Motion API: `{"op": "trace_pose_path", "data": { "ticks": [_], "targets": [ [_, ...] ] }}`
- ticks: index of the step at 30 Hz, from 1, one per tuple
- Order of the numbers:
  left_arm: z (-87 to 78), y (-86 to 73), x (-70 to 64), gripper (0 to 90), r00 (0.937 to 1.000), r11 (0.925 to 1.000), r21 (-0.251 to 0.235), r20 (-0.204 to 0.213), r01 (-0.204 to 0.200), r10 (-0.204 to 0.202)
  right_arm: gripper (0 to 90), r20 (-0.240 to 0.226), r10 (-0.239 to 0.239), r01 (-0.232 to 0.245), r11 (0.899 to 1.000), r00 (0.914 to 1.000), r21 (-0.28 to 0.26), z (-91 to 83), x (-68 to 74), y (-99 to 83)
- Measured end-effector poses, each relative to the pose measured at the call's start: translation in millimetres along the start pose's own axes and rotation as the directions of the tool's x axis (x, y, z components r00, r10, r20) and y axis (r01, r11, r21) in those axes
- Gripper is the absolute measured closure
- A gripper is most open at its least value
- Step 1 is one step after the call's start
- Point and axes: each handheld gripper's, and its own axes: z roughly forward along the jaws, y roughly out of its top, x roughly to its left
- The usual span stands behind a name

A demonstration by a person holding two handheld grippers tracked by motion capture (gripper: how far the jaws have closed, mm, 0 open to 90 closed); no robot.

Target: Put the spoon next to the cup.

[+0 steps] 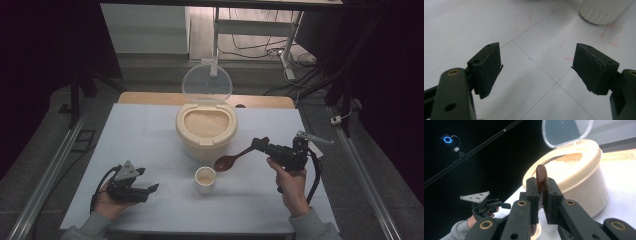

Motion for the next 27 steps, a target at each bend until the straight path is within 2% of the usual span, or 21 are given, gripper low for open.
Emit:
{"op": "trace_pose_path", "data": {
  "ticks": [6, 12, 16, 21, 27],
  "targets": [
    [0.6, 0.3, -0.4, 22.6, 1.0, 1.0, 0.001, 0.001, -0.001, 0.001, 82.7, 0.012, 0.032, -0.033, 0.999, 0.9994, 0.04, -8.5, -6.4, -2.8],
    [1.7, 0.4, -0.4, 22.6, 1.0, 1.0, 0.006, 0.001, -0.002, 0.002, 82.7, 0.01, 0.034, -0.035, 0.99, 0.9994, 0.135, -9.0, -9.0, -5.8],
    [1.7, 0.5, -0.6, 22.5, 1.0, 1.0, 0.007, 0.002, -0.003, 0.003, 82.7, 0.003, 0.018, -0.018, 0.976, 0.9998, 0.216, -3.1, -6.0, -11.5],
    [1.8, 0.4, -0.5, 22.6, 1.0, 1.0, 0.008, 0.002, -0.004, 0.004, 82.7, -0.006, 0.005, -0.003, 0.962, 1.0, 0.272, 5.0, -3.3, -20.2],
    [1.9, 0.4, -0.5, 22.5, 1.0, 1.0, 0.009, 0.003, -0.004, 0.004, 82.7, -0.017, -0.004, 0.011, 0.93, 0.9998, 0.367, 18.0, -3.0, -30.9]
  ]
}}
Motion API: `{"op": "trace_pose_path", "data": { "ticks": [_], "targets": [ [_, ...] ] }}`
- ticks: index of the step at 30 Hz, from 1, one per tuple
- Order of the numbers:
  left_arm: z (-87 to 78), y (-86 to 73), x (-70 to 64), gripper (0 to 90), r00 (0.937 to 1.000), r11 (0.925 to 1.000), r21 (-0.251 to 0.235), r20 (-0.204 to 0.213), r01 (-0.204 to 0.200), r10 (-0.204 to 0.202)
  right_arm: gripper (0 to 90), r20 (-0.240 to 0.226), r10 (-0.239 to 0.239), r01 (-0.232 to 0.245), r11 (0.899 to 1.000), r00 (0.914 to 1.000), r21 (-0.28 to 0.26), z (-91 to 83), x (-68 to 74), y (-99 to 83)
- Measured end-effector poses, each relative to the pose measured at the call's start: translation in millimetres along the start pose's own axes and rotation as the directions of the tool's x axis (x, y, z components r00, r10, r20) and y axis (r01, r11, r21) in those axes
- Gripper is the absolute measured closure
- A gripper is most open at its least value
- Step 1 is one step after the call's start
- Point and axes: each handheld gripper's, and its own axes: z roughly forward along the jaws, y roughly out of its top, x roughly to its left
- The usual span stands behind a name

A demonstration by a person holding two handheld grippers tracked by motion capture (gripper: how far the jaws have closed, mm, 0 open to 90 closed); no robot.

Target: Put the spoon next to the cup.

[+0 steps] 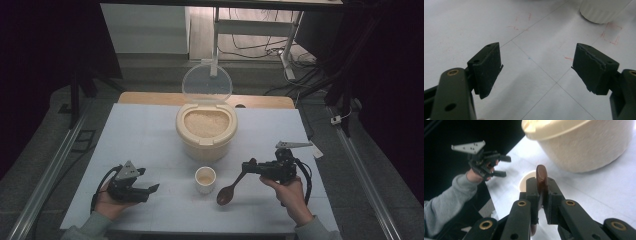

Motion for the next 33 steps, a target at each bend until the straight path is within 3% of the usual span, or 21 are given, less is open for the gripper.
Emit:
{"op": "trace_pose_path", "data": {
  "ticks": [8, 19, 25, 33],
  "targets": [
    [-0.5, 0.0, 0.0, 22.6, 1.0, 1.0, -0.002, -0.001, -0.001, 0.001, 82.6, -0.02, -0.016, 0.017, 0.995, 0.9997, 0.099, 16.9, 3.1, 0.8],
    [-0.2, -0.1, 0.0, 22.6, 1.0, 1.0, -0.001, -0.001, -0.002, 0.002, 81.9, 0.002, -0.02, 0.02, 0.992, 0.9998, 0.127, 35.7, -2.0, 4.0],
    [0.0, -0.1, 0.3, 22.6, 1.0, 1.0, 0.0, -0.002, -0.002, 0.002, 79.0, 0.038, -0.012, 0.007, 0.992, 0.9992, 0.128, 44.8, -10.6, 6.3],
    [0.1, -0.2, 0.1, 22.6, 1.0, 1.0, 0.002, -0.001, -0.004, 0.004, 72.5, 0.118, -0.027, 0.011, 0.991, 0.9927, 0.133, 61.6, -25.7, 6.1]
  ]
}}
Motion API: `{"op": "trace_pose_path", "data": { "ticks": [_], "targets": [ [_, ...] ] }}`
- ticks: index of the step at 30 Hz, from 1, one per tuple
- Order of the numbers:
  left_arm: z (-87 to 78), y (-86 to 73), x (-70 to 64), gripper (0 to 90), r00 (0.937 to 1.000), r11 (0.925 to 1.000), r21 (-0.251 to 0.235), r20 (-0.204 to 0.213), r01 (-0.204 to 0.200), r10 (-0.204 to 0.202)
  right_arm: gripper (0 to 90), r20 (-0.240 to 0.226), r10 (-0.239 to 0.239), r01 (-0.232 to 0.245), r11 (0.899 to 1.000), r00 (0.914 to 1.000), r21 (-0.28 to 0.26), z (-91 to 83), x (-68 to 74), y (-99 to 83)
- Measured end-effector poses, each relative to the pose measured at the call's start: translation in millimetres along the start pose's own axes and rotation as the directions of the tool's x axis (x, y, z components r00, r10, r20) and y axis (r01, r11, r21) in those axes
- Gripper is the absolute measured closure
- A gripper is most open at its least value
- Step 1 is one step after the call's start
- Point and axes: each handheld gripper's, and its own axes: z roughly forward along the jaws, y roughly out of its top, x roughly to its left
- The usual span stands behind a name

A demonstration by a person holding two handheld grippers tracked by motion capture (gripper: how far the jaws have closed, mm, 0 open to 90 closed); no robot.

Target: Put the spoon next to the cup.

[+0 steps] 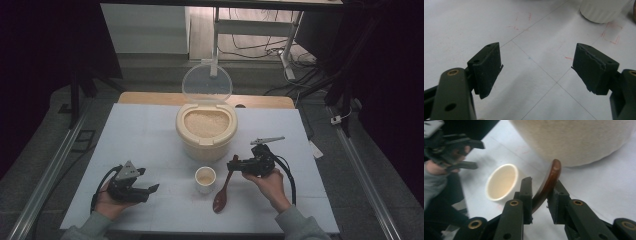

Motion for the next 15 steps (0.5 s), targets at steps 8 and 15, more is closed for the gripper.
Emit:
{"op": "trace_pose_path", "data": {
  "ticks": [8, 15],
  "targets": [
    [0.2, -0.2, 0.3, 22.5, 1.0, 1.0, 0.0, 0.001, 0.0, 0.0, 64.7, 0.076, -0.04, 0.039, 0.999, 0.9963, 0.018, 20.8, -11.0, -1.1],
    [0.7, -0.3, 0.1, 22.5, 1.0, 1.0, 0.004, 0.001, -0.001, 0.001, 57.6, 0.155, -0.076, 0.07, 0.997, 0.985, 0.044, 33.8, -14.1, -6.0]
  ]
}}
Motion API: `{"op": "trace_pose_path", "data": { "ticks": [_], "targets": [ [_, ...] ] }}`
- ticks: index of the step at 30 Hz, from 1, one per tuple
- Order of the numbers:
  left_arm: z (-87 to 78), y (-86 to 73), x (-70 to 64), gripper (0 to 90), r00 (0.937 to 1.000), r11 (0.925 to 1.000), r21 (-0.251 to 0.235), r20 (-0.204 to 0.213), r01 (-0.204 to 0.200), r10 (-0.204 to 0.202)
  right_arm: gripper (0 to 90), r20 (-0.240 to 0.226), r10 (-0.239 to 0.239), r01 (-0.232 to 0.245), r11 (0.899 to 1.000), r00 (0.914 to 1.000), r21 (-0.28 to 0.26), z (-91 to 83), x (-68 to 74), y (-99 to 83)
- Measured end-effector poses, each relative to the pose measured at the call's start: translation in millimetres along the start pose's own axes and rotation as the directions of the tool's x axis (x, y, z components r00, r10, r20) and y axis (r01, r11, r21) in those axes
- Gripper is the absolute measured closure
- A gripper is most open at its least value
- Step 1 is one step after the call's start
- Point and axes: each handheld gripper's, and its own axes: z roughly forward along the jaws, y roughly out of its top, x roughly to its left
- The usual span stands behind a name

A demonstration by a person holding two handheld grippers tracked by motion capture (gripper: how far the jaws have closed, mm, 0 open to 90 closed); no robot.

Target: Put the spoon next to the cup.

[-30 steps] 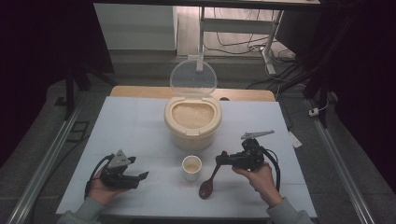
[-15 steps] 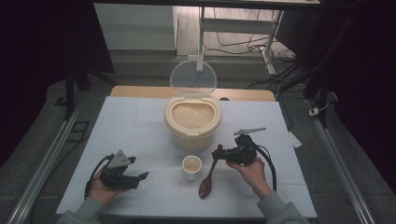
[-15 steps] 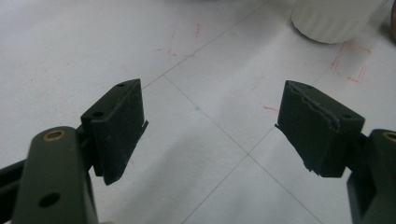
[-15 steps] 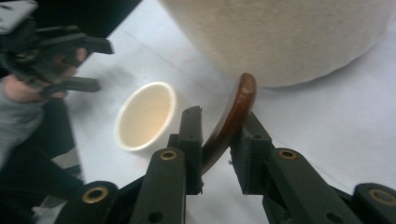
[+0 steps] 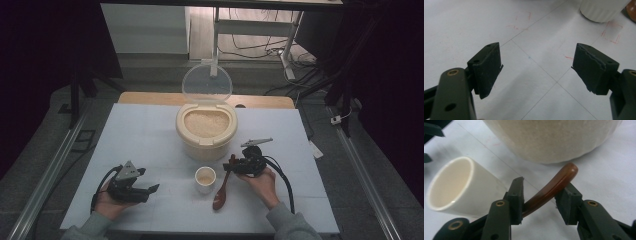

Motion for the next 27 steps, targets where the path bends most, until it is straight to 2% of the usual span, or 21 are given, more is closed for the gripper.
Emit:
{"op": "trace_pose_path", "data": {
  "ticks": [6, 13, 16, 20, 23, 24, 27],
  "targets": [
    [0.1, -0.2, 0.0, 22.5, 1.0, 1.0, 0.0, 0.0, 0.001, -0.001, 51.1, 0.052, -0.03, 0.029, 0.999, 0.9982, 0.018, 8.0, -0.2, -2.2],
    [0.3, -0.2, -0.1, 22.5, 1.0, 1.0, 0.001, 0.001, -0.001, 0.001, 46.2, 0.1, -0.022, 0.022, 1.0, 0.9948, 0.004, 12.2, -4.3, -5.4],
    [0.7, -0.2, -0.1, 22.5, 1.0, 1.0, 0.002, 0.0, 0.001, -0.001, 41.9, 0.143, -0.042, 0.042, 0.999, 0.9888, 0.004, 13.8, -5.1, -5.2],
    [0.2, -0.2, -0.4, 22.5, 1.0, 1.0, 0.0, 0.0, -0.001, 0.001, 35.9, 0.166, -0.042, 0.047, 0.998, 0.9852, -0.028, 12.9, -7.8, -4.5],
    [-0.1, -0.2, -0.2, 22.5, 1.0, 1.0, -0.001, 0.0, 0.0, 0.0, 35.1, 0.186, -0.034, 0.047, 0.997, 0.9819, -0.064, 7.1, -11.2, -3.8],
    [-0.1, -0.3, -0.1, 22.5, 1.0, 1.0, -0.002, 0.0, 0.0, 0.0, 35.1, 0.179, -0.03, 0.045, 0.996, 0.9833, -0.08, 4.8, -11.8, -3.7],
    [-0.4, -0.3, 0.1, 22.5, 1.0, 1.0, -0.004, 0.0, 0.002, -0.002, 36.7, 0.177, -0.055, 0.074, 0.992, 0.9827, -0.101, -4.3, -10.7, -4.7]
  ]
}}
